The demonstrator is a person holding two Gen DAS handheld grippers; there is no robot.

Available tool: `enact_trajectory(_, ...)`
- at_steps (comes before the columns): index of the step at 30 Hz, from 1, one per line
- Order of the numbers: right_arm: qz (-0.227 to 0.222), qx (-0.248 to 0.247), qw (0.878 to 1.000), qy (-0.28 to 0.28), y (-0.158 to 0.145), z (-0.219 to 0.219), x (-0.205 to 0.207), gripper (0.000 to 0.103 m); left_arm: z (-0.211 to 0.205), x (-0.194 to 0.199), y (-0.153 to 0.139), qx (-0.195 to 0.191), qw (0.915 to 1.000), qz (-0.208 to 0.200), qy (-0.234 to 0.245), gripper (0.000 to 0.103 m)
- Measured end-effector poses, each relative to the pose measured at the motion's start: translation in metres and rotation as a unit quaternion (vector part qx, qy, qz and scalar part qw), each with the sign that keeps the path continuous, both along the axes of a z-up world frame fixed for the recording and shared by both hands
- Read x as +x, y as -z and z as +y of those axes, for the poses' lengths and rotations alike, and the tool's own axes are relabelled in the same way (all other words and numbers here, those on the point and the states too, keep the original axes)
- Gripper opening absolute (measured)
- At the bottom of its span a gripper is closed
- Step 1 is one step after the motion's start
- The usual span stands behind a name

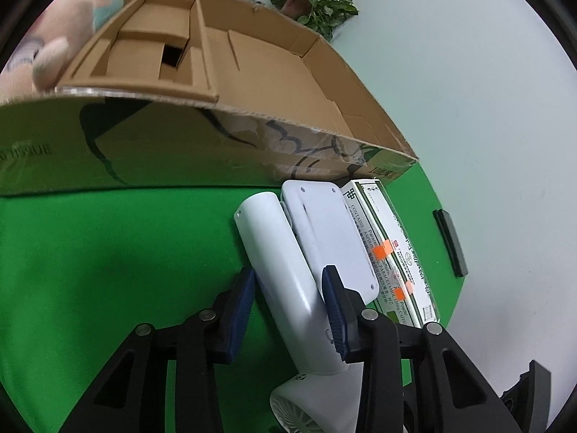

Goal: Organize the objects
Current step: 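Grasp the white hair dryer's head with the right tool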

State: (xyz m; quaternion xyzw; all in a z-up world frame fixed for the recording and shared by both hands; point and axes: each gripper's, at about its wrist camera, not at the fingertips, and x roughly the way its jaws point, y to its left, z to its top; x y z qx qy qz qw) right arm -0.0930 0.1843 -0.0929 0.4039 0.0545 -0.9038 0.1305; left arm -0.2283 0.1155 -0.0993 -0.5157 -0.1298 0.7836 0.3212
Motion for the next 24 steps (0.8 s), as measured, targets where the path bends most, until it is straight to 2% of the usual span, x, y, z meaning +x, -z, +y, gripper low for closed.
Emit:
enact_trajectory(7, -0.015, -0.037, 0.999, -0.002, -0.002, 0.004, -0.005, 0.060, -0.004, 0.013, -0.013, -0.003, 0.9998, 0.016, -0.007, 0.031)
enact_trajectory(13, -0.017, -0.048, 0.999, 0.002, -0.005, 0.006, -0.013, 0.060, -0.008, 0.023, -0.025, 0.000, 0.9993, 0.030, -0.020, 0.030)
enact_trajectory(24, 0.001, -0.036, 0.999, 0.012, -0.005, 0.004, -0.009, 0.058, -0.007, 0.032, -0.034, 0.005, 0.9990, 0.039, -0.021, 0.029)
